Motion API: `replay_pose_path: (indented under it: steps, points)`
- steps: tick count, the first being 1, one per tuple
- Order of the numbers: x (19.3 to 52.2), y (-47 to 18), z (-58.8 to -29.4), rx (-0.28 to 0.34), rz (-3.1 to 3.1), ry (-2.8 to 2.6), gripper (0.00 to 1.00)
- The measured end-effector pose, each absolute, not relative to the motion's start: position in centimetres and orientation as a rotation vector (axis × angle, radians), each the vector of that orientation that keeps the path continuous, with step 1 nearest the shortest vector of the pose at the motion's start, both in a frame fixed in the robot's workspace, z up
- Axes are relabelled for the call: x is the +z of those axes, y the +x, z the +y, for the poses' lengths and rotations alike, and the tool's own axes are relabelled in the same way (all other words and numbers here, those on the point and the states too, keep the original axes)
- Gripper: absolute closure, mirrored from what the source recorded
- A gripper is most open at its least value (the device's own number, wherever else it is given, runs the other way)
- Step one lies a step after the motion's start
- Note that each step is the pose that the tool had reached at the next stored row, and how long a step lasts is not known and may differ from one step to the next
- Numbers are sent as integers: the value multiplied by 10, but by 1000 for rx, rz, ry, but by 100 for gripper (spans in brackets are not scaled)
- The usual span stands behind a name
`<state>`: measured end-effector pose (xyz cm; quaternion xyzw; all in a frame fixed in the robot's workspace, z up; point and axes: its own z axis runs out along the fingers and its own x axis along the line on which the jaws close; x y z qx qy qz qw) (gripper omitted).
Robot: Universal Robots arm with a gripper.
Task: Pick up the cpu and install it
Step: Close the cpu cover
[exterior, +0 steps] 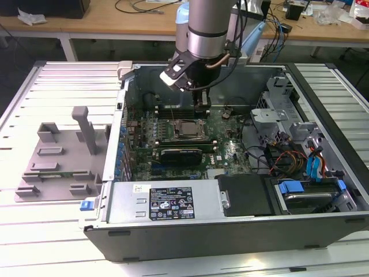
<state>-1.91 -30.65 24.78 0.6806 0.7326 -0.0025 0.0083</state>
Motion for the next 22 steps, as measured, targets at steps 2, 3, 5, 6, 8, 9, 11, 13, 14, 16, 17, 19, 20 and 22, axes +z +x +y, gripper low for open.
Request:
replay_pose_path:
  steps: [2,3,5,6,8,9,11,13,14,16,17,19,20,22]
  points:
    - [248,-19,-306,-9,2306,2108,89]
    - [248,-19,-306,-9,2309,2105,89]
    - [248,-19,-306,-8,2355,2053,89]
    - [248,-19,-306,-8,2387,2016,89]
    - [248,-19,-306,-7,2478,1902,89]
    - [248,-19,-306,-6,2529,1834,89]
    - [248,-19,-306,-5,2600,1731,89]
    - [248,-19,-306,-4,2634,1679,89]
    - [248,-19,-306,-4,2666,1628,89]
    - [248,-19,-306,-2,2744,1492,89]
    - [248,-19,-306,-2,2776,1431,89]
    - [248,-19,-306,-1,2824,1335,89]
    - [248,-19,-306,0,2851,1276,89]
    - [248,-19,-306,1,2889,1187,89]
